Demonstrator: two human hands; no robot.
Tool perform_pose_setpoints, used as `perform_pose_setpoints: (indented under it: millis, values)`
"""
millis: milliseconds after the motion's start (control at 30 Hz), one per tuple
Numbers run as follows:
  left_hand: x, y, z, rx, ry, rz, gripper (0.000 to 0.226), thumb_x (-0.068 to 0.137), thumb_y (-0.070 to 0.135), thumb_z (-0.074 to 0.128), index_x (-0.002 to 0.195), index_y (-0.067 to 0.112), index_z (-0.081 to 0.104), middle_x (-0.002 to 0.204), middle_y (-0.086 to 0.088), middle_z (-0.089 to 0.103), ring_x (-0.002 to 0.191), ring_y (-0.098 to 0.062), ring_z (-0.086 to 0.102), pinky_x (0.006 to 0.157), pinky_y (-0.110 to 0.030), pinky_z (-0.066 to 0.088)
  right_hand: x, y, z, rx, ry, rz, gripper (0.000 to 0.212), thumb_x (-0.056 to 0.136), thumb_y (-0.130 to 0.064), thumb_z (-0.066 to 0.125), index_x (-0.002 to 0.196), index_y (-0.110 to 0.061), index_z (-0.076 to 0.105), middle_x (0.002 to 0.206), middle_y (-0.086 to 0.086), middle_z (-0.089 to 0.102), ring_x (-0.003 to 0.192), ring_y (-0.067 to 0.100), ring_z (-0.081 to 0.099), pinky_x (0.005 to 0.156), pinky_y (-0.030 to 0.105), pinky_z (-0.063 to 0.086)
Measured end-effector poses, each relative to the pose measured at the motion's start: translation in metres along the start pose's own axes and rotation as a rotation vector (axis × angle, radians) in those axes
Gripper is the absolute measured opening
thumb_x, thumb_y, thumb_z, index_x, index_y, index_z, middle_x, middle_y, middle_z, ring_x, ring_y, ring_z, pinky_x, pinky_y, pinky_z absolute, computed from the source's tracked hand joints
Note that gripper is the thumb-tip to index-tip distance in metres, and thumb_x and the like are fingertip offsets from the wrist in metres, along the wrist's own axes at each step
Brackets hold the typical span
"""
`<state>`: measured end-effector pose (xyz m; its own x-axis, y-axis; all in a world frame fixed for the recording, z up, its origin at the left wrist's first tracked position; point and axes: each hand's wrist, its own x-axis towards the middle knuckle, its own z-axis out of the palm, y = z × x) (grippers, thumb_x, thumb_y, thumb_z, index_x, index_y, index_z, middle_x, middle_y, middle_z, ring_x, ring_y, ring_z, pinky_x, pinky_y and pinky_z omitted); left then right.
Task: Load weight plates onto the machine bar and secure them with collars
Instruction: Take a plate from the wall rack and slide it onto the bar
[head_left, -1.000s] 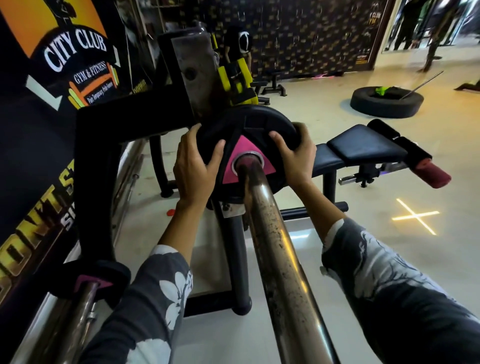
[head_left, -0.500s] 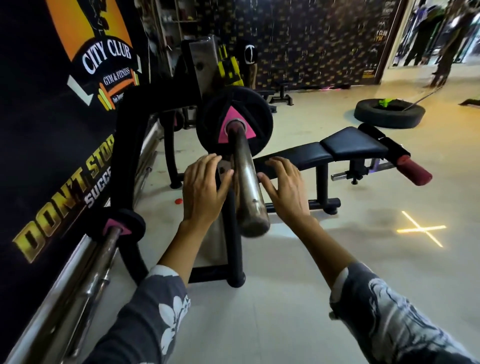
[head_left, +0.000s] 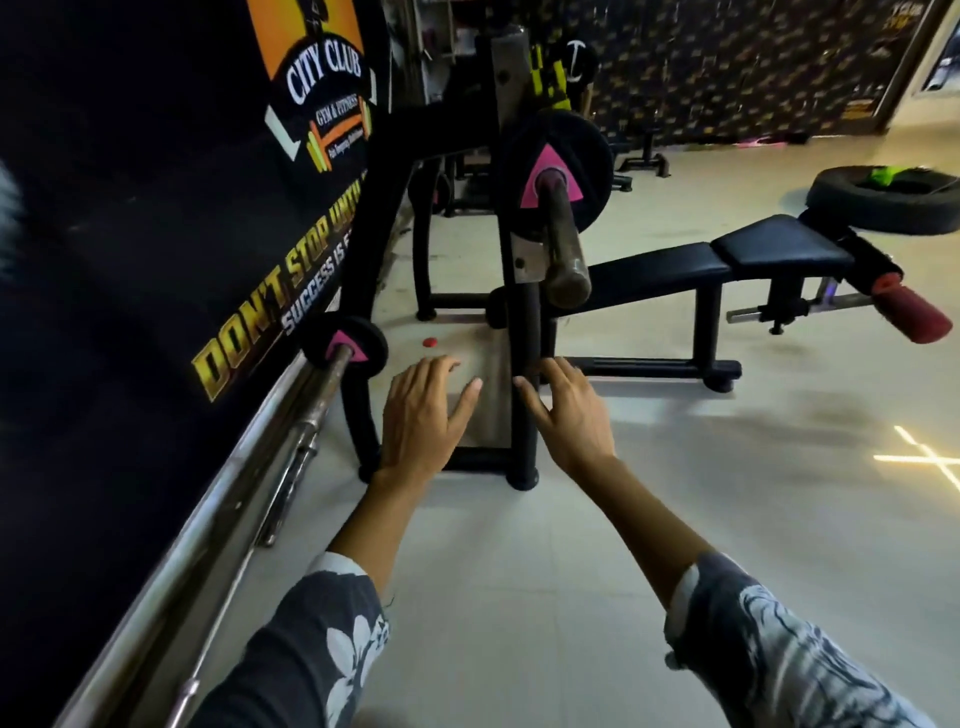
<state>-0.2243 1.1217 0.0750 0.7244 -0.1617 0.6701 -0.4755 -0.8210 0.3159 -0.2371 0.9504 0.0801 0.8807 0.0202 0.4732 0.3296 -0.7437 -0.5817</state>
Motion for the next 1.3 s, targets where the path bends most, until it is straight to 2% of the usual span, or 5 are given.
perform_pose_setpoints:
  millis: [367, 667, 1000, 1167, 1300]
  values:
    - [-0.033, -0.225, -0.007, 0.149, -0.141, -0.188, 0.032, 0.087, 0.038, 0.049, 0.076, 0.010, 0.060, 0.069, -0.007, 0.065, 0.062, -0.025, 0.061, 0.052, -0.026, 0.041, 0.063, -0.047, 0.204, -0.102, -0.402, 0.045, 0.034, 0.094, -0.037, 0.047, 0.098, -0.005, 0.057, 0.103, 0.016, 0.062, 0.093, 0.036, 0.058, 0.076, 0.044, 0.050]
    - [0.038, -0.454, 0.064, -0.054, -0.184, -0.561, 0.020, 0.087, 0.027, 0.063, 0.094, 0.008, 0.064, 0.088, -0.013, 0.069, 0.081, -0.031, 0.063, 0.071, -0.039, 0.051, 0.200, -0.042, 0.403, -0.196, -0.427, 0.102, 0.035, 0.093, -0.040, 0.047, 0.112, -0.011, 0.055, 0.114, 0.009, 0.061, 0.105, 0.029, 0.056, 0.082, 0.036, 0.044]
    - [0.101, -0.657, 0.260, -0.676, -0.114, -0.877, 0.079, 0.067, 0.034, 0.082, 0.132, 0.016, 0.042, 0.137, -0.010, 0.047, 0.126, -0.022, 0.047, 0.104, -0.042, 0.042, 0.336, 0.104, 0.593, 0.446, -0.108, 0.489, 0.062, 0.077, -0.038, 0.071, 0.128, -0.015, 0.045, 0.120, 0.001, 0.054, 0.111, 0.014, 0.053, 0.093, 0.028, 0.044]
    - [0.138, -0.678, 0.292, -0.664, -0.022, -0.654, 0.047, 0.046, 0.050, 0.078, 0.087, 0.037, 0.060, 0.085, 0.018, 0.066, 0.078, 0.009, 0.062, 0.069, -0.012, 0.050, 0.357, 0.134, 0.627, 0.628, 0.045, 0.401, 0.019, 0.057, -0.037, 0.076, 0.075, -0.033, 0.069, 0.070, -0.023, 0.071, 0.070, -0.008, 0.064, 0.060, 0.009, 0.048]
    - [0.143, -0.673, 0.294, -0.683, 0.098, -0.551, 0.050, 0.048, 0.054, 0.081, 0.079, 0.019, 0.065, 0.072, 0.019, 0.066, 0.070, 0.006, 0.063, 0.063, -0.016, 0.052, 0.352, 0.115, 0.630, 0.673, 0.220, 0.340, 0.036, 0.060, -0.034, 0.071, 0.082, -0.061, 0.062, 0.073, -0.048, 0.059, 0.068, -0.024, 0.056, 0.059, -0.002, 0.042]
